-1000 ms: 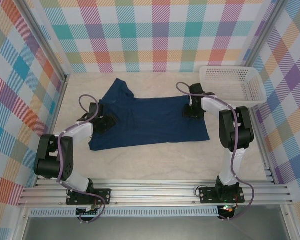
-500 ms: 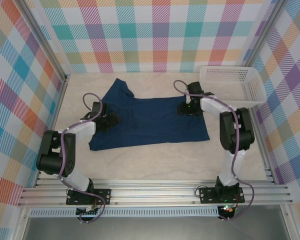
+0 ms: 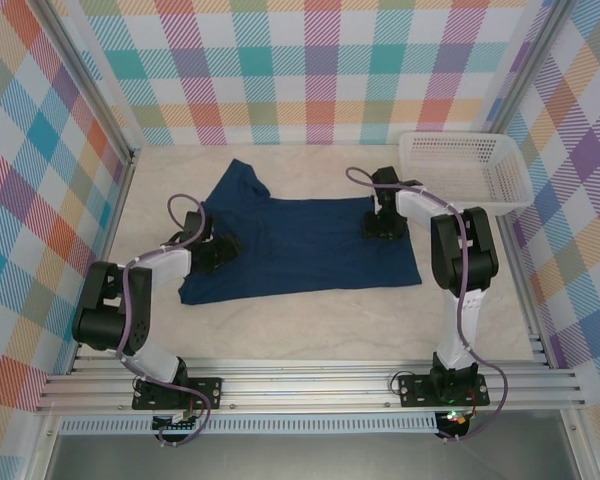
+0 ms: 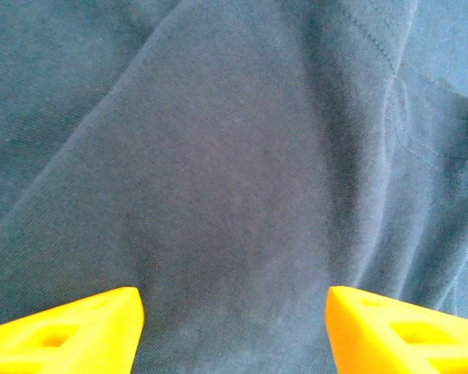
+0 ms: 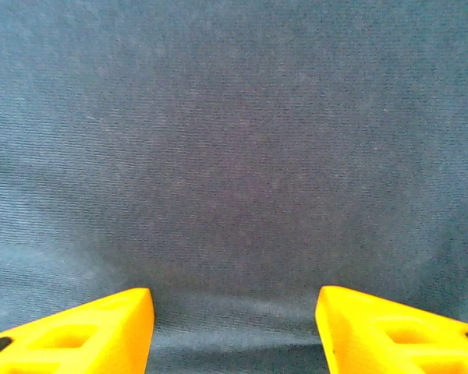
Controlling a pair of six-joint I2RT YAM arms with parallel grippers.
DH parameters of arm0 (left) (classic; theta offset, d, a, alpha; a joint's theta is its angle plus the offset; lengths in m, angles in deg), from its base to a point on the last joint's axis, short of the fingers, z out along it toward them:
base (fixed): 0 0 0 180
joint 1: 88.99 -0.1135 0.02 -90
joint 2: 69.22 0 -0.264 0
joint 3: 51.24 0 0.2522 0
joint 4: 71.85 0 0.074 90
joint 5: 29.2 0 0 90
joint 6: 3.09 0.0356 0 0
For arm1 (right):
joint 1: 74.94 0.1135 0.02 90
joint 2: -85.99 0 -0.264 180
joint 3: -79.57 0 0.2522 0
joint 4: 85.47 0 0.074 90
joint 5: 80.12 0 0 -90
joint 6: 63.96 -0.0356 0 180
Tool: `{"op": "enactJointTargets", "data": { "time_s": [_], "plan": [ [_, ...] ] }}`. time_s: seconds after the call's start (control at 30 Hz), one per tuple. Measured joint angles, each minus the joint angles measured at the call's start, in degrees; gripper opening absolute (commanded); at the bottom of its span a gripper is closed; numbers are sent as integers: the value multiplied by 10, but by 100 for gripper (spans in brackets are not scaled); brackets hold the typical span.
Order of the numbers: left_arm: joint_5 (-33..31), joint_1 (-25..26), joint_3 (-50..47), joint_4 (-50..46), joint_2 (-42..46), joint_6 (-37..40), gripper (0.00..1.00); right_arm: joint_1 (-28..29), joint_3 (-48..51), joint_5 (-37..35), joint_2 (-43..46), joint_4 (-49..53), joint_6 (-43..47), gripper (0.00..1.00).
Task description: Fold the inside-out t-shirt
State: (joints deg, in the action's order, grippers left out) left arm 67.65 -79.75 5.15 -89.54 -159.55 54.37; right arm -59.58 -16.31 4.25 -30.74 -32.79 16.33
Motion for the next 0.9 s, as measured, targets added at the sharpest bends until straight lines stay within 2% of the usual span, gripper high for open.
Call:
{"op": "enactJointTargets", "data": {
  "time_s": [0.23,0.4,0.53,0.7,0.9],
  "plan": [
    [26,5,-96,-7,105,-23,65,0,112,-5,80,19,-1,58],
    [19,8,-92,-50,128,-26,66,0,139,-6,112,36,-3,60],
    [-8,8,-29,-80,120,-13,68,0,103,-16,116,22,-3,62],
    [-48,8,95,-76,72,17,69,0,11,-58,104,-8,4,63],
    [-57,8,127,-75,45,33,69,0,-58,-107,43,-29,31,63]
  ]
}}
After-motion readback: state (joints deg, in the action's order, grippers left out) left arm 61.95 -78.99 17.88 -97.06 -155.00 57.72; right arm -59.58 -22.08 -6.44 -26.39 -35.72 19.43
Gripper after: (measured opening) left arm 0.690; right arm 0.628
